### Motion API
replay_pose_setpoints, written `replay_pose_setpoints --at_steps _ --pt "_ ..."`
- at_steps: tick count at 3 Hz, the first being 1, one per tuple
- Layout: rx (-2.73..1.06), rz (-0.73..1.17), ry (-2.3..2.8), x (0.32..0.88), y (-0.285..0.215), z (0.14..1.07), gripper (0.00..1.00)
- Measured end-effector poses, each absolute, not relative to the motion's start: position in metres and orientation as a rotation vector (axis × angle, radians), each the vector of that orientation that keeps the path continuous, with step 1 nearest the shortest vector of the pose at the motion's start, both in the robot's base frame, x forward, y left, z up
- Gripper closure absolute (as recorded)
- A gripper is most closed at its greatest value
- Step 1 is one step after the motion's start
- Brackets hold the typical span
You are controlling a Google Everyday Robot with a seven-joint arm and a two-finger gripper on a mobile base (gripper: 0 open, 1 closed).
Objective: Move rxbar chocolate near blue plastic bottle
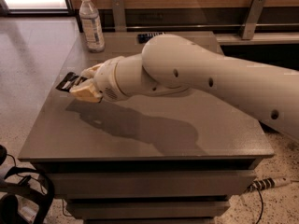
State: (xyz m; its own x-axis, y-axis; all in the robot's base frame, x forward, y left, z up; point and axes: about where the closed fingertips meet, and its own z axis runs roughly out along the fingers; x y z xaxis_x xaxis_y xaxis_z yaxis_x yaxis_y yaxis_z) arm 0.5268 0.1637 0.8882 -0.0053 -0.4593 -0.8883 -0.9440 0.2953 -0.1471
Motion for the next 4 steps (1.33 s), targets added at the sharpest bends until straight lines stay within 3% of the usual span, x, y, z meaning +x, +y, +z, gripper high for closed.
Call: replay_pose_setpoints --at_steps 2,4 --pt "-1.411 0.639 1.676 0.638 0.115 0.902 1.0" --pt "-1.403 0.629 1.646 0.636 0.117 0.918 1.0"
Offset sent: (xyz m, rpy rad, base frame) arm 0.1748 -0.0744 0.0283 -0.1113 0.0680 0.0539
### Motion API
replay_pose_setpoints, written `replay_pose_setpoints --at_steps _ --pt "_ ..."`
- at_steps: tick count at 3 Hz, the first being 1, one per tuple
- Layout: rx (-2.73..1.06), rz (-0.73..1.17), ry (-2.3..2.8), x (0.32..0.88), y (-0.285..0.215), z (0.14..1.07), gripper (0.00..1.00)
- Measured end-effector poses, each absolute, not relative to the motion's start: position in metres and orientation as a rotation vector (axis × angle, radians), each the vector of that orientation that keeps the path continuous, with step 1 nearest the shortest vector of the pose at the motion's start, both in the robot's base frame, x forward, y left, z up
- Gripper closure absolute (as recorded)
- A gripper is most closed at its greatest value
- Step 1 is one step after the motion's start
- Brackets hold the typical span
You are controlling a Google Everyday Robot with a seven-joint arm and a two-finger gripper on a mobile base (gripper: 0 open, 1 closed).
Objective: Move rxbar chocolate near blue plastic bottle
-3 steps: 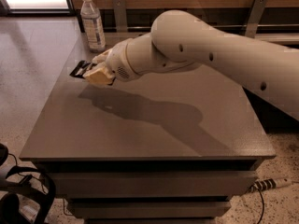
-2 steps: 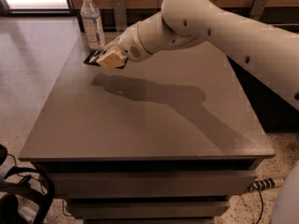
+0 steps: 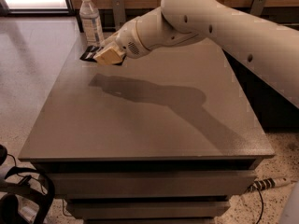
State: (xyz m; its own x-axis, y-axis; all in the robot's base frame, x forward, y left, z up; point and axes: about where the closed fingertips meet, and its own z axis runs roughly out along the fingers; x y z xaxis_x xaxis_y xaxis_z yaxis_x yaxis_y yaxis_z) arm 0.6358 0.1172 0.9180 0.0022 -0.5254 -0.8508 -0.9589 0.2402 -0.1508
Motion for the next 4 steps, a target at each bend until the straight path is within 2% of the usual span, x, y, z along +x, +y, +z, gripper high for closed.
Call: replay_pose_setpoints --at_steps 1,3,4 --pt "-1.398 0.649 1.645 0.641 0.121 0.914 1.0" --pt "-1.37 0.688 1.665 0.686 0.133 0.891 1.0" --pt "-1.38 0.638 1.737 0.704 0.136 0.878 1.0"
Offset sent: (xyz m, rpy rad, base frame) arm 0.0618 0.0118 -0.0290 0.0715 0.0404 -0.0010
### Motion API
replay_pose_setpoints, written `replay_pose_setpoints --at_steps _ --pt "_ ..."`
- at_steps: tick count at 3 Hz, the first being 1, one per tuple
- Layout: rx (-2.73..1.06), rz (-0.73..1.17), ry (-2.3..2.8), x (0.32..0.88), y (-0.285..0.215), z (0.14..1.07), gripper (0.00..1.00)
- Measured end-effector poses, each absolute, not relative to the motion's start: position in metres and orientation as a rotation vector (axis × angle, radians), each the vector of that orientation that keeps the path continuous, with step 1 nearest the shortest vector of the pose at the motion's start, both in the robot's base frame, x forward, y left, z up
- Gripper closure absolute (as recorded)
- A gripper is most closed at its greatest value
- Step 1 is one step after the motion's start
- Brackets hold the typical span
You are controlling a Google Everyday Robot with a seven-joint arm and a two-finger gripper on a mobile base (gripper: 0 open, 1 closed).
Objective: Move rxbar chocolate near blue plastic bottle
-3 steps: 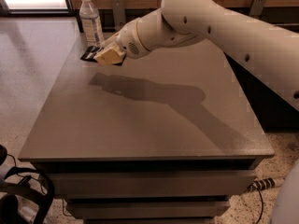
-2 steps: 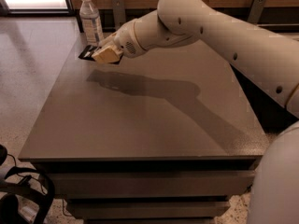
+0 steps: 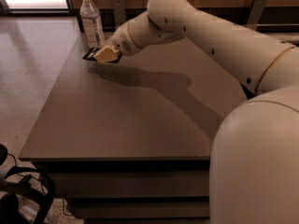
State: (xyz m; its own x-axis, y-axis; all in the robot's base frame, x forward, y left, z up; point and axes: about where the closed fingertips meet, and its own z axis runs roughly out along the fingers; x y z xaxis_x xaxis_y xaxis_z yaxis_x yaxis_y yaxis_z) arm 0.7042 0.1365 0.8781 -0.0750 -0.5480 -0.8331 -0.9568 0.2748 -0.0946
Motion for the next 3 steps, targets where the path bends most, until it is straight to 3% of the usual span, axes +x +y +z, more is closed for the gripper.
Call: replay_pose_setpoints --at_steps 3 --pt "-1.321 0.512 1.966 0.753 0.121 0.829 1.0"
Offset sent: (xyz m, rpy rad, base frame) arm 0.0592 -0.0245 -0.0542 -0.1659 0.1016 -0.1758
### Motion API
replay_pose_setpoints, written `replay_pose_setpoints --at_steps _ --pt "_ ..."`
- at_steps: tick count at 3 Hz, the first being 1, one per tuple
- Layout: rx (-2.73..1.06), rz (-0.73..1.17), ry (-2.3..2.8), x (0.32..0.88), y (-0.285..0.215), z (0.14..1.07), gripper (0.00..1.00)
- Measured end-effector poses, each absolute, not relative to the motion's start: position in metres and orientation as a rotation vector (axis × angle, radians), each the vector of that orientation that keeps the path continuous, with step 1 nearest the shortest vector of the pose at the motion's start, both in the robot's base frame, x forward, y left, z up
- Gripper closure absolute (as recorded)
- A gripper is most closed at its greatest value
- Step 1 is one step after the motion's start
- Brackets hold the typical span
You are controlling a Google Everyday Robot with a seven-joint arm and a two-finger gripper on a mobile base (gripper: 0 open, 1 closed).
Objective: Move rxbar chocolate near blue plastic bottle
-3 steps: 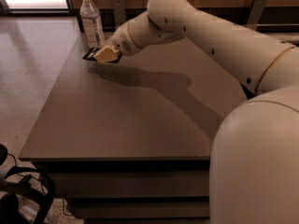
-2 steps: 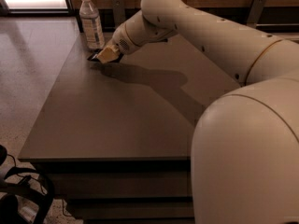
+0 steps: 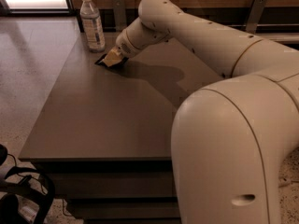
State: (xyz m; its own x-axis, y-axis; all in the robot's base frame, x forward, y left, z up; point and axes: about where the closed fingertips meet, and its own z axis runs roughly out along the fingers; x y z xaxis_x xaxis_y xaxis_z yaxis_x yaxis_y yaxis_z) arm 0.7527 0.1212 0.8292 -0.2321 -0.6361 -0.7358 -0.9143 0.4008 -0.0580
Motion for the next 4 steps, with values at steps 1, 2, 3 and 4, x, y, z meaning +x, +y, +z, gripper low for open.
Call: replay_pose_setpoints --at_steps 1,2,3,4 --pt "-1.321 0.515 1.972 0.7531 0.1227 0.8256 0.85" --pt "-1.326 0.52 1.974 0.7524 0.1258 0.8225 0.53" --pt "-1.329 0.523 1.975 0.7519 0.1274 0.8209 0.31" --pt "-1.333 0.526 1.976 0.7513 0.1297 0.8187 0.08"
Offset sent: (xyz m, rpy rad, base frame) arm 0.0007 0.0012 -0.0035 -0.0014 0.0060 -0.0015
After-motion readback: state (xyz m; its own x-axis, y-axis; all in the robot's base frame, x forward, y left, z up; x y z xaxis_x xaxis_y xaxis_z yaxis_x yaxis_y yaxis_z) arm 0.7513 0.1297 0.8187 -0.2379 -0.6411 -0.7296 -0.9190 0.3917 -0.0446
